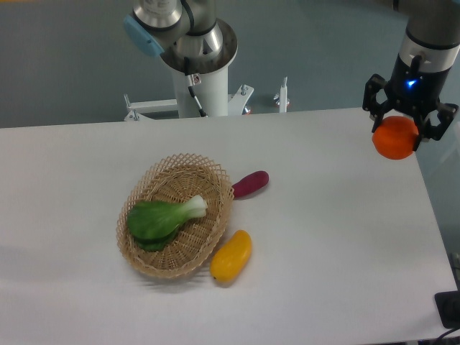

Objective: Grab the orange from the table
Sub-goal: 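Lift the held orange up and away from the fruits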

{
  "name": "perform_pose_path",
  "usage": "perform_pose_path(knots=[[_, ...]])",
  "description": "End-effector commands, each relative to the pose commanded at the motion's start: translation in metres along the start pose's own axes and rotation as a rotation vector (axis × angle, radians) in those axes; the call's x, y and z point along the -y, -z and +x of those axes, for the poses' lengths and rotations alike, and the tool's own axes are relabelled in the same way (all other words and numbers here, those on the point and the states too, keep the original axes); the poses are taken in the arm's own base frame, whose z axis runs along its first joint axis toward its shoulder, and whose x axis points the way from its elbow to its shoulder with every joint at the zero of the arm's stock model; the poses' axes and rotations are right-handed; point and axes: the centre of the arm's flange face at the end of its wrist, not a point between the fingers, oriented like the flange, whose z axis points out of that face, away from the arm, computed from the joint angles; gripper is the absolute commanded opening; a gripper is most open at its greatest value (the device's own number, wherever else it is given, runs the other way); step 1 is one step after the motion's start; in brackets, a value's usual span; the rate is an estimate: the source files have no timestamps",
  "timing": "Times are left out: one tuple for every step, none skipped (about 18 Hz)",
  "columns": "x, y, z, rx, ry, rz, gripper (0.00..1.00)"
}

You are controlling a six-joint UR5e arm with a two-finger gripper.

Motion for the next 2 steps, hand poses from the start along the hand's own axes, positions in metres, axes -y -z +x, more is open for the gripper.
perform_pose_path(knots=[[0.0000,0.0000,0.0000,0.000,0.000,0.000,0.62],[0.0009,-0.0001,0.0003,0.000,-0.001,0.000,0.62]])
